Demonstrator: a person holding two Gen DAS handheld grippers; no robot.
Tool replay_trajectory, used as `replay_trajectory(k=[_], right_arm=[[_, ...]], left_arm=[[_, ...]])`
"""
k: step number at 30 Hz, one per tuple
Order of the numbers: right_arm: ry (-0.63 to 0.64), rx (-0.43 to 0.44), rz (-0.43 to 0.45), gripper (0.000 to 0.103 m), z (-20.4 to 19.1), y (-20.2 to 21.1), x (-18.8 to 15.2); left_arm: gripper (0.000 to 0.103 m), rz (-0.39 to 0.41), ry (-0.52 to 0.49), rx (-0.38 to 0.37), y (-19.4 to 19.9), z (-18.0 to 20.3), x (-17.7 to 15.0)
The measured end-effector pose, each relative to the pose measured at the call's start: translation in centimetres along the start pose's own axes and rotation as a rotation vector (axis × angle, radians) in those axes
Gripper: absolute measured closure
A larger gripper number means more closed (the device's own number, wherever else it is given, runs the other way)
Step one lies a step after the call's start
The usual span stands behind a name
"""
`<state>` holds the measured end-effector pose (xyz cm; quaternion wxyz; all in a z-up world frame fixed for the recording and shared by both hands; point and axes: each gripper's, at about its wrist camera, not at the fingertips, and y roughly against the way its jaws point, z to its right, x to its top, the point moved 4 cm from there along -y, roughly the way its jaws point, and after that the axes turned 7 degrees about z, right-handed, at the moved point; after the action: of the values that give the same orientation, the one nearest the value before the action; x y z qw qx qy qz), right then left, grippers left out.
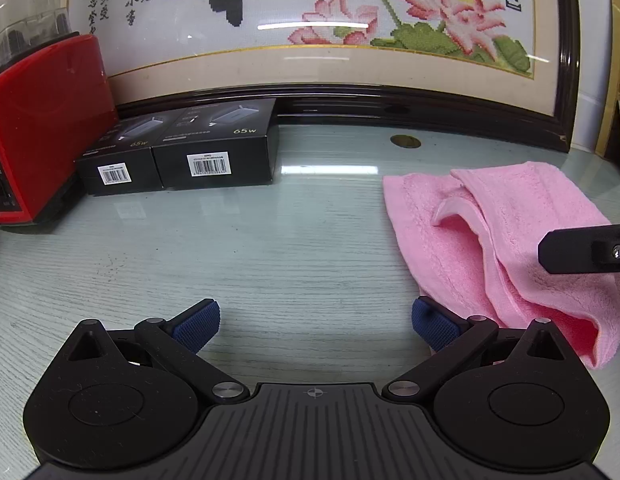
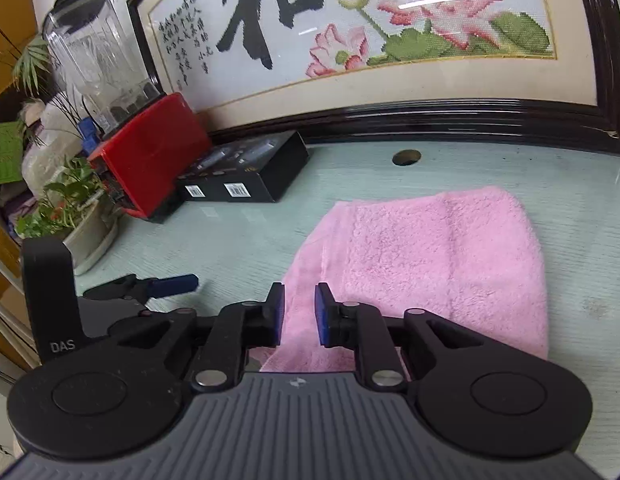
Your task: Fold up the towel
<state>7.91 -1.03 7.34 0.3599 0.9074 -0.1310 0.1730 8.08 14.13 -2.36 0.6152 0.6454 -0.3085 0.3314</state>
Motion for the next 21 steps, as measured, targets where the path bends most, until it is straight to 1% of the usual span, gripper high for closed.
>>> replay_trajectory(k=[2, 5, 6, 8, 9, 11, 12, 16, 19, 20, 21], right_arm=[[0.05, -0.039, -0.015, 0.053, -0.5, -0.7, -0.4], [0.121, -0.094, -0.038, 0.054, -1.3, -1.4, -1.1], [0.146, -0.122, -0.04, 0.055, -1.4, -1.5, -1.4], [0.182, -0.168, -0.039, 0.067, -1.5, -1.5, -1.7], [0.187, -0.179, -0.037, 0.07, -1.4, -1.4, -1.8], [0.194, -0.199, -0.032, 0.084, -1.0, -1.3, -2.0], [0.189, -0.205, -0.025, 0.087, -0.7, -1.1, -2.0], [0.121, -0.154, -0.01, 0.093, 0.3, -0.6, -1.6], [0.08, -0.113, 0.0, 0.092, 0.6, -0.3, -1.2], [0.072, -0.09, 0.0, 0.091, 0.6, -0.2, -1.1], [0.08, -0.093, 0.0, 0.089, 0.3, -0.3, -1.0]], left_arm=[[0.0, -0.001, 0.0, -0.002, 0.0, 0.0, 0.0], [0.0, -0.001, 0.001, -0.004, 0.0, 0.0, 0.0], [0.0, -0.001, 0.001, -0.004, 0.0, 0.0, 0.0], [0.0, -0.002, 0.002, -0.003, 0.0, 0.0, 0.0], [0.0, -0.002, 0.002, -0.003, 0.0, 0.0, 0.0], [0.0, -0.002, 0.002, -0.003, 0.0, 0.0, 0.0], [0.0, -0.002, 0.002, -0.003, 0.0, 0.0, 0.0], [0.0, -0.001, 0.002, -0.004, 0.1, -0.1, 0.0], [0.0, -0.002, 0.002, -0.006, 0.1, -0.1, 0.0], [0.0, -0.002, 0.002, -0.006, 0.1, -0.1, 0.0], [0.0, -0.002, 0.002, -0.006, 0.1, -0.1, 0.0]])
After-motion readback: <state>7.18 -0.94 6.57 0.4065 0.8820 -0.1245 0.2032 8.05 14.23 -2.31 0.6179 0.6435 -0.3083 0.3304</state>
